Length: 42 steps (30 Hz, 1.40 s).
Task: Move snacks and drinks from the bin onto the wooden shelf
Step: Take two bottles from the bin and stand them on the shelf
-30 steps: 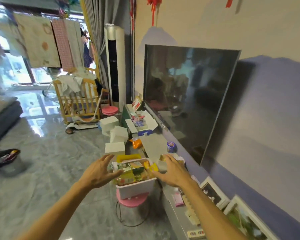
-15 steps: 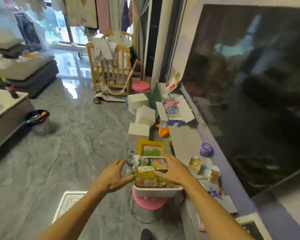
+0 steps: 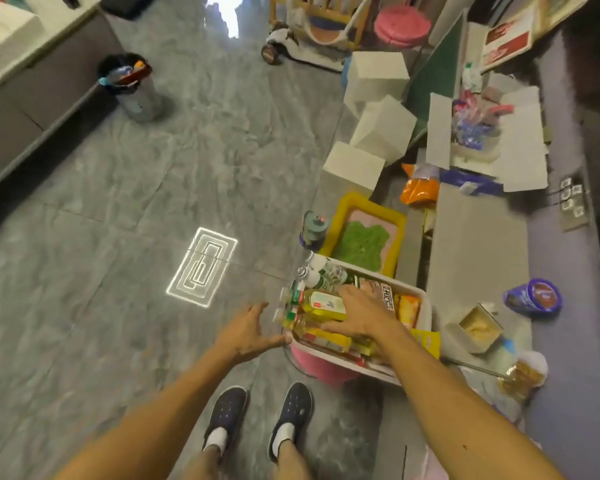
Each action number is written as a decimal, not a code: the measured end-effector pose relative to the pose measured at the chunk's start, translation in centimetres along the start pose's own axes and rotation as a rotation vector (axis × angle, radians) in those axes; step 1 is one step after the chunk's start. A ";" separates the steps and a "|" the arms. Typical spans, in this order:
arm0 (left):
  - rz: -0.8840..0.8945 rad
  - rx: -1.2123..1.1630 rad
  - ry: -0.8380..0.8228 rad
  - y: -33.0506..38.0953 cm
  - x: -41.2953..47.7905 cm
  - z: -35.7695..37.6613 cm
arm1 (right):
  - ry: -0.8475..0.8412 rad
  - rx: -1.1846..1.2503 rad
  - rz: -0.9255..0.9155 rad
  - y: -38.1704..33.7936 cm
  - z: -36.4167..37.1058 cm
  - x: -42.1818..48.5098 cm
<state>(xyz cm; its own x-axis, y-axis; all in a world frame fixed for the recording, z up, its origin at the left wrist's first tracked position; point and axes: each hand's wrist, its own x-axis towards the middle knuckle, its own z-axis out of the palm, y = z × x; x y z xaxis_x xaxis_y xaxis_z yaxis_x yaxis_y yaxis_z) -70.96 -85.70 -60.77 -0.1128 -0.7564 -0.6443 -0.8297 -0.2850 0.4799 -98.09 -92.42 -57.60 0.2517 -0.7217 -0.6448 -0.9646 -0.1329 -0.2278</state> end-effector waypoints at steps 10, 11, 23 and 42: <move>-0.078 -0.191 -0.062 -3.1 11.0 7.7 | -0.121 0.002 -0.031 5.6 8.0 11.8; -0.073 -0.205 -0.066 -3.2 11.4 8.0 | -0.120 0.023 -0.029 5.9 8.4 12.2; 0.005 -0.376 -0.025 -1.8 9.2 7.0 | -0.015 -0.013 -0.033 6.8 7.2 9.2; 0.788 -0.015 -0.043 22.2 -5.4 -14.0 | 1.181 0.982 0.418 -2.0 2.1 -21.6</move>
<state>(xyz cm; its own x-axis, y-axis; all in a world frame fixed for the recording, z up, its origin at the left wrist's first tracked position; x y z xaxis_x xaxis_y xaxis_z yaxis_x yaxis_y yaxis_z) -81.12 -96.20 -38.24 -0.6859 -0.7154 -0.1331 -0.4890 0.3176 0.8124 -101.37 -75.16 -44.78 -0.6571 -0.7536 0.0173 -0.4060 0.3344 -0.8505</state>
